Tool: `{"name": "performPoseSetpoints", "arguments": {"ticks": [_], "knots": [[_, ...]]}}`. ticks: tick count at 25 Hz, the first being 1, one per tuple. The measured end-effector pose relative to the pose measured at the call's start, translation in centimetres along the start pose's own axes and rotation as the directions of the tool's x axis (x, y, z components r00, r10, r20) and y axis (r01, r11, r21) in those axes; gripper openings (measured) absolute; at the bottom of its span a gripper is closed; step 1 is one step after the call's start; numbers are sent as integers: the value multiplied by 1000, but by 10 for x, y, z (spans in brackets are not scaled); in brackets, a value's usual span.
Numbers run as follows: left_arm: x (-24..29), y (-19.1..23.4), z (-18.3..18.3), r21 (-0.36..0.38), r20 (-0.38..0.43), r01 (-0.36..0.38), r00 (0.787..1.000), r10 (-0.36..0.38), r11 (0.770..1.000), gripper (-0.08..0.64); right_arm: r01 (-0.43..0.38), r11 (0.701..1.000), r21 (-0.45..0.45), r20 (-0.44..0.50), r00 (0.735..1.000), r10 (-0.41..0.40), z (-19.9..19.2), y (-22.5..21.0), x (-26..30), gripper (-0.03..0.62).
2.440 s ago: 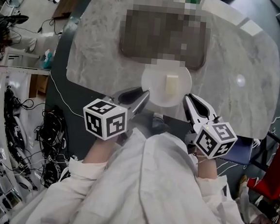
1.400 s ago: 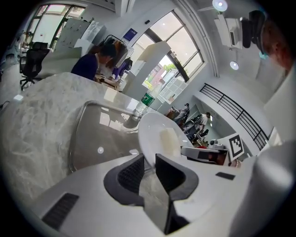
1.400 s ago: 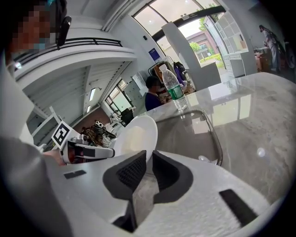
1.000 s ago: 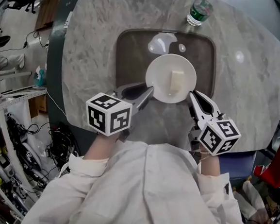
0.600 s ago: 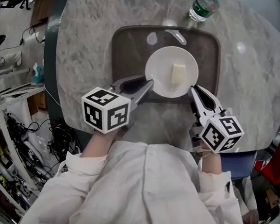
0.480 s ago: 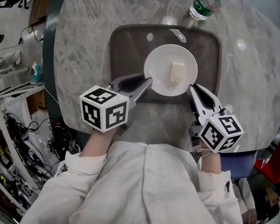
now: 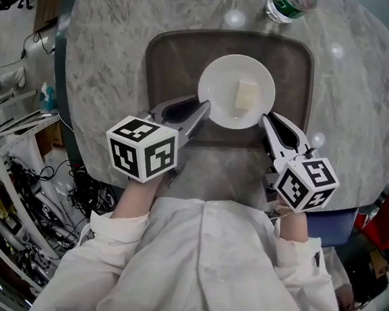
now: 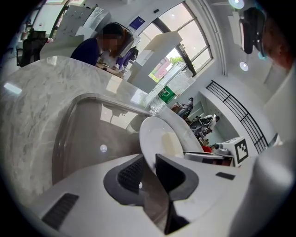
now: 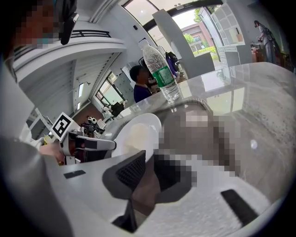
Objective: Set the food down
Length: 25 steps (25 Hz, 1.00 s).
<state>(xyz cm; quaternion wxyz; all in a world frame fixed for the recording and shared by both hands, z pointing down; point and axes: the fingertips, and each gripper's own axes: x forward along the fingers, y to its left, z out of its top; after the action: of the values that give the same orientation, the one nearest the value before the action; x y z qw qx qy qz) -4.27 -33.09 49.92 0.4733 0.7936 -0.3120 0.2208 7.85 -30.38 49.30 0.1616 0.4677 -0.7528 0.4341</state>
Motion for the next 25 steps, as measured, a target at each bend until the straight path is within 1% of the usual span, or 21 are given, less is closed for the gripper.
{"name": "performPoseSetpoints", "arguments": {"ticks": [4, 8, 13, 18, 21, 23, 25], "knots": [[2, 5, -4, -1, -28, -11, 1000, 11, 1000, 83, 25, 999, -48, -32, 999, -26, -5, 1, 4, 31], [5, 9, -5, 28, -55, -34, 998, 36, 999, 83, 42, 997, -60, -41, 998, -45, -5, 1, 9, 31], [5, 9, -5, 34, -65, -28, 997, 30, 999, 83, 69, 994, -78, -59, 996, -74, -7, -1, 12, 31], [7, 6, -5, 56, -70, -35, 997, 39, 998, 87, 109, 979, -174, -66, 990, -122, -6, -2, 12, 38], [6, 5, -5, 75, -76, -30, 997, 35, 997, 94, 109, 972, -207, -66, 990, -125, -5, -1, 10, 43], [6, 6, -7, 103, -88, -20, 996, 30, 994, 97, 103, 973, -206, -70, 990, -119, -7, 0, 11, 44], [6, 7, -8, 115, -97, -15, 995, 26, 993, 97, 98, 974, -206, -71, 991, -115, -9, 0, 12, 44]]}}
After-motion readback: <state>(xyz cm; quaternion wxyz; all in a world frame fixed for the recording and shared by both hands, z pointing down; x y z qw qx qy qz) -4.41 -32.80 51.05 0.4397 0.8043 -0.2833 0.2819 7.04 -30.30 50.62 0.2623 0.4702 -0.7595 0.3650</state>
